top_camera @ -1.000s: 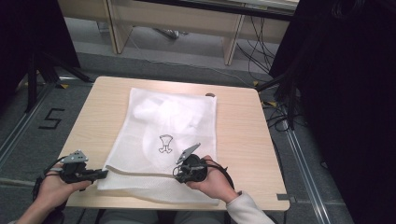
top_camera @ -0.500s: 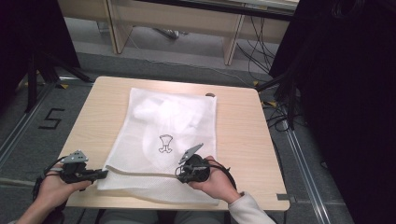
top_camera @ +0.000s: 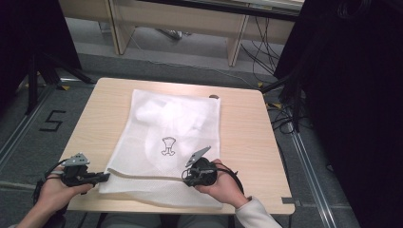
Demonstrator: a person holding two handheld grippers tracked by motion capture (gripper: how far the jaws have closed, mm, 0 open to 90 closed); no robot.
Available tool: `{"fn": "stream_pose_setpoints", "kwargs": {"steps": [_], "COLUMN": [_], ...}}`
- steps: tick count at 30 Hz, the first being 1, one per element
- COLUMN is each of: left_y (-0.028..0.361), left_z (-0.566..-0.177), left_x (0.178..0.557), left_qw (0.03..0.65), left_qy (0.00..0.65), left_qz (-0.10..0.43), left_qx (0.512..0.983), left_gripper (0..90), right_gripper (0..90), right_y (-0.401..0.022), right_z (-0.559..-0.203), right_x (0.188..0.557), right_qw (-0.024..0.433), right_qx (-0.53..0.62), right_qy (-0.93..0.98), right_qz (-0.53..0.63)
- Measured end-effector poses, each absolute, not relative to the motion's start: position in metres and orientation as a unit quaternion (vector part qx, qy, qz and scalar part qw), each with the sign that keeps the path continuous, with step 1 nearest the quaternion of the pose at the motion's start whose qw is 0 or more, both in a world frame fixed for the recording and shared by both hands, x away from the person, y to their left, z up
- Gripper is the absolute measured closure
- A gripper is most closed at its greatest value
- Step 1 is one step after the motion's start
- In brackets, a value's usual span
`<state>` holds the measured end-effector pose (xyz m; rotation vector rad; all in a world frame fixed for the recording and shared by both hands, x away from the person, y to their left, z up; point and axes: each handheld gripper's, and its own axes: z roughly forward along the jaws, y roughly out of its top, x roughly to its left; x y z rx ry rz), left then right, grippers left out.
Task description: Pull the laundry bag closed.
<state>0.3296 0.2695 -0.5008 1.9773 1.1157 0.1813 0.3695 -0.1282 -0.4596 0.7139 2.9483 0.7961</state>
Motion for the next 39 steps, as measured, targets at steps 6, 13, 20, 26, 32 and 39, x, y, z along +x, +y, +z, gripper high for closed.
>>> {"fn": "stream_pose_setpoints", "kwargs": {"steps": [6, 13, 20, 26, 32, 39], "left_y": [0.270, 0.269, 0.270, 0.270, 0.269, 0.270], "left_z": [-0.500, -0.501, -0.501, -0.501, -0.501, -0.500], "left_x": [0.330, 0.330, 0.330, 0.329, 0.329, 0.329], "left_qw": [0.416, 0.417, 0.417, 0.417, 0.418, 0.412], "left_qy": [0.444, 0.445, 0.445, 0.446, 0.446, 0.447], "left_qz": [0.072, 0.074, 0.074, 0.075, 0.076, 0.070], "left_qx": [0.790, 0.789, 0.789, 0.788, 0.788, 0.791], "left_gripper": [85.5, 85.5, 85.5, 85.5, 85.5, 85.5], "right_gripper": [82.4, 82.4, 82.4, 82.4, 82.5, 82.4], "right_y": [-0.130, -0.136, -0.139, -0.141, -0.144, -0.147], "right_z": [-0.459, -0.459, -0.460, -0.460, -0.459, -0.460], "right_x": [0.369, 0.368, 0.368, 0.368, 0.367, 0.367], "right_qw": [0.005, 0.005, 0.005, 0.006, 0.005, 0.005], "right_qx": [0.228, 0.233, 0.233, 0.234, 0.238, 0.240], "right_qy": [0.940, 0.939, 0.939, 0.939, 0.939, 0.938], "right_qz": [0.254, 0.252, 0.253, 0.252, 0.248, 0.251]}}
